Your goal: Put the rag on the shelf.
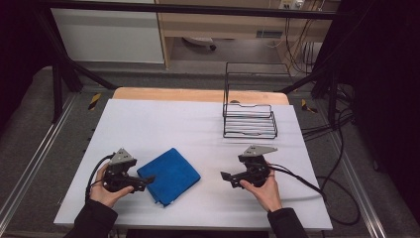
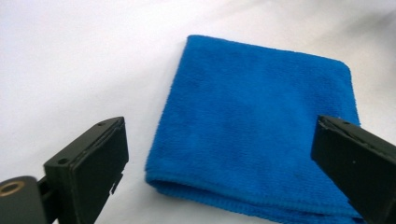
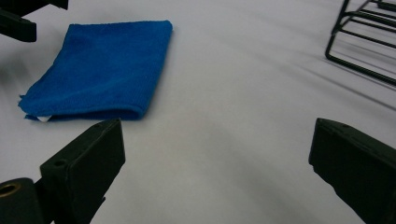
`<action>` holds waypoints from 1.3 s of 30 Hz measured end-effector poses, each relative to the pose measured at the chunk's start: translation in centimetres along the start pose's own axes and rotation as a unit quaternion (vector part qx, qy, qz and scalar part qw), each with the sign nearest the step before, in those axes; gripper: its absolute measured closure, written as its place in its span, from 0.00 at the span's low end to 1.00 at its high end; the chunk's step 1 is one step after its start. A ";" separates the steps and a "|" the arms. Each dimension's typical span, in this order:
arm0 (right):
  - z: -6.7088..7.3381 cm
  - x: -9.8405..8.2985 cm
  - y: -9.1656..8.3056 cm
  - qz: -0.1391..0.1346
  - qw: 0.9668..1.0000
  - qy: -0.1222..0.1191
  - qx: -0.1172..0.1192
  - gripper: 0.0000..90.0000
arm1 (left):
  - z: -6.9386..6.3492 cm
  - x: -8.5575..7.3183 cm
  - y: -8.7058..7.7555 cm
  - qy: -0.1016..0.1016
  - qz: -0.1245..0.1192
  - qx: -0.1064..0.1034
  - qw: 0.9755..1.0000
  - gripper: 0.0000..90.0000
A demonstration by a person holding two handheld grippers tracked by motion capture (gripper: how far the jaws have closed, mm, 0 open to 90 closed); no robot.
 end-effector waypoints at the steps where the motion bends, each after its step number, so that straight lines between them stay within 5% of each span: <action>1: 0.0 0.0 0.0 0.000 1.000 0.000 0.000 0.06 | 0.1 0.0 0.0 -0.002 -0.001 0.000 1.000 0.04; 9: 1.5 2.9 4.5 0.017 0.999 -0.016 0.024 0.26 | 1.2 0.0 -0.2 -0.011 -0.010 0.008 1.000 0.04; 20: 3.0 4.1 9.1 0.053 0.997 -0.021 0.055 0.58 | 2.1 0.0 -0.7 -0.020 -0.021 0.019 0.999 0.04; 33: 3.2 3.1 10.4 0.077 0.994 -0.026 0.077 0.77 | 2.2 0.0 -0.7 -0.019 -0.024 0.023 0.999 0.04; 39: 3.5 2.9 10.6 0.076 0.993 -0.008 0.088 0.89 | 2.2 0.0 -0.7 -0.019 -0.026 0.025 0.999 0.04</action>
Point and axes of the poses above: each handheld gripper's, and its own axes: y roughly forward along the jaws, x roughly out of its top, z roughly to its left, the point moved 1 cm from there along y, roughly forward along the jaws, and after that the axes turned 13 degrees about -y, right-handed, at the moved point
